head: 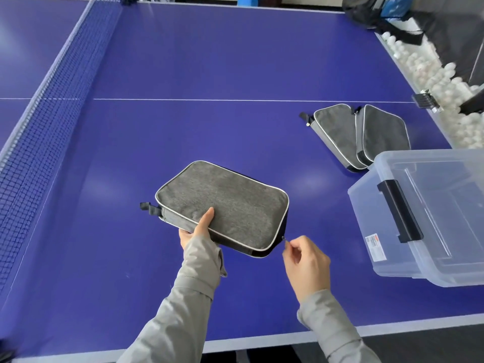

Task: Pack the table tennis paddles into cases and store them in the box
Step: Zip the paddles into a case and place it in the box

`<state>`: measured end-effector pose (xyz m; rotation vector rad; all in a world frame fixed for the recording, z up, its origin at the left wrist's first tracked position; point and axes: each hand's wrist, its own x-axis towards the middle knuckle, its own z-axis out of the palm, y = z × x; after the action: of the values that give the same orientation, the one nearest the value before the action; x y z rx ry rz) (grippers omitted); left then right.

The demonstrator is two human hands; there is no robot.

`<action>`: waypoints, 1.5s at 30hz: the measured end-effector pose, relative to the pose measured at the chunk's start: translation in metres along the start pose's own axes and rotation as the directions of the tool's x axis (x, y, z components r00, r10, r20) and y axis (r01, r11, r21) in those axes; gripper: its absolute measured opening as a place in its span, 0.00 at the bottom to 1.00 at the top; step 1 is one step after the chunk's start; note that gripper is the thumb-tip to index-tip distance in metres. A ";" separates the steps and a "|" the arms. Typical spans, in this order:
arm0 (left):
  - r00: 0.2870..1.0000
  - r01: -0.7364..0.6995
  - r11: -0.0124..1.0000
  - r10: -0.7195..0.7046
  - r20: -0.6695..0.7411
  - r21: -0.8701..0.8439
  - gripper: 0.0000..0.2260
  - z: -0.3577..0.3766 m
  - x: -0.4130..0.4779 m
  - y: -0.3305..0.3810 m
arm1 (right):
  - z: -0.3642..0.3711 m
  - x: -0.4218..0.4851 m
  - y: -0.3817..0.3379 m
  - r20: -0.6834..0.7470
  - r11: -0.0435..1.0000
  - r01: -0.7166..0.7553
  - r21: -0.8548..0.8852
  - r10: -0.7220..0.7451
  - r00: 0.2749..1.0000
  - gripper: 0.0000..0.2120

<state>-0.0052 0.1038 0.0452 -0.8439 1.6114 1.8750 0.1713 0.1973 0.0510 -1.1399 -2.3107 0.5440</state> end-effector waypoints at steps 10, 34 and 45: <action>0.949 -0.010 1.000 0.002 0.315 0.024 0.22 -0.021 -0.001 0.019 | -0.005 0.058 0.027 0.071 0.958 -0.208 0.195 0.198 0.978 0.05; 0.542 -0.646 0.647 0.015 0.840 0.406 0.29 -0.048 0.004 0.119 | -0.023 0.140 -0.045 0.334 0.678 -0.311 0.666 0.102 0.937 0.13; 0.484 -0.875 -0.040 -0.072 0.872 0.482 0.20 -0.033 -0.012 0.127 | -0.030 0.132 -0.106 0.322 0.820 0.071 0.567 -0.301 0.898 0.11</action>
<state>-0.0865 0.0522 0.1353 1.1686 2.0773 0.6089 0.0551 0.2481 0.1674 -0.5427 -2.3140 1.3592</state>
